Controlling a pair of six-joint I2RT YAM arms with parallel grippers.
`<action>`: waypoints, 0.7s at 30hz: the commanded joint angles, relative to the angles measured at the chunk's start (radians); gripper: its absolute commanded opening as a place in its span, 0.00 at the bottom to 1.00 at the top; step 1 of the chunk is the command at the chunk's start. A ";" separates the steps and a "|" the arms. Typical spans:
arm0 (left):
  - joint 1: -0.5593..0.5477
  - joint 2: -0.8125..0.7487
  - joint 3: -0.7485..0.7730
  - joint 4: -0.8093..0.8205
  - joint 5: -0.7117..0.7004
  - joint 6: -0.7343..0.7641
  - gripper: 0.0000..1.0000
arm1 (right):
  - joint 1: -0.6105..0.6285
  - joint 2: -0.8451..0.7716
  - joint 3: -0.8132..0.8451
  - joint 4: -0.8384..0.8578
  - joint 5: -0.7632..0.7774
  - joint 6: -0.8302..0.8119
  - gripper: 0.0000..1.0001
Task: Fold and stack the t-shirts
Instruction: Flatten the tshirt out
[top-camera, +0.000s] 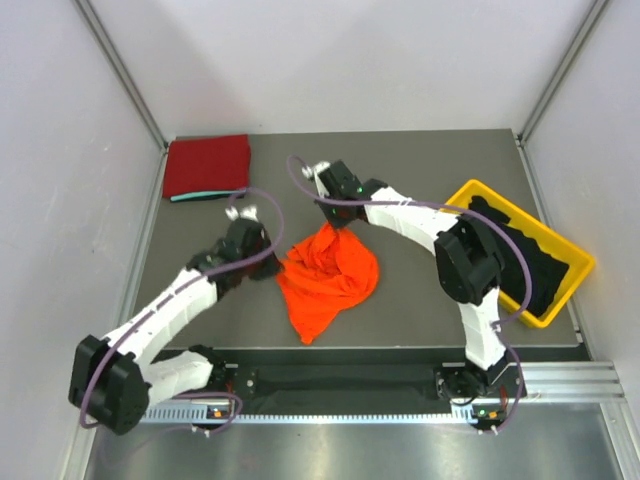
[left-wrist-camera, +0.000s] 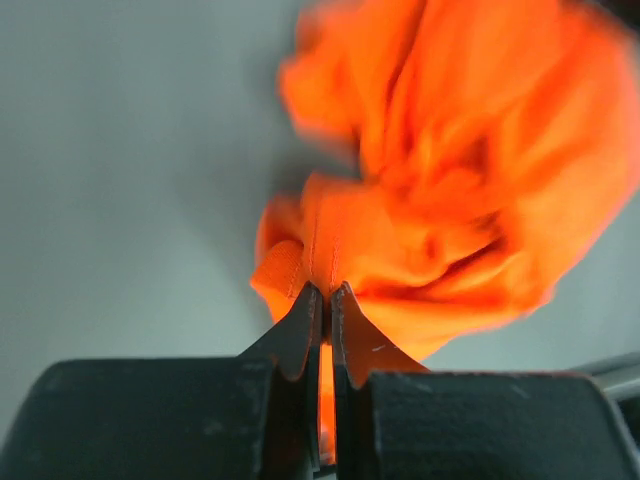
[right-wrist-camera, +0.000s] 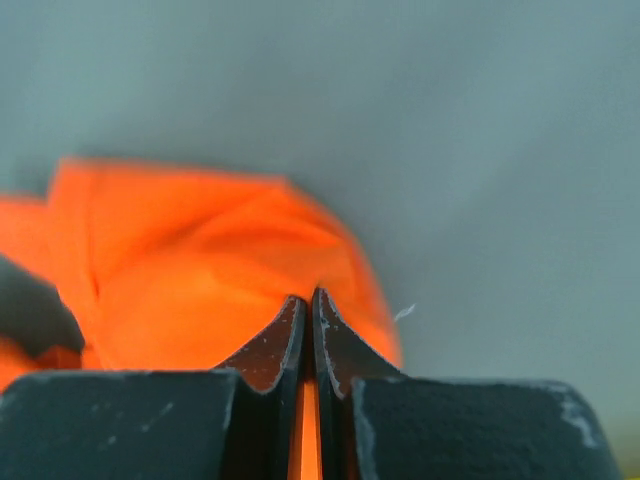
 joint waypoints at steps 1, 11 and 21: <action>0.152 0.084 0.311 -0.013 -0.095 0.124 0.00 | -0.053 0.006 0.341 -0.092 0.179 0.012 0.00; 0.239 0.112 0.686 -0.053 0.031 0.174 0.00 | -0.283 -0.347 0.284 -0.047 0.018 0.192 0.01; 0.239 -0.167 0.058 -0.045 0.107 0.032 0.00 | -0.290 -0.632 -0.603 0.232 -0.114 0.307 0.14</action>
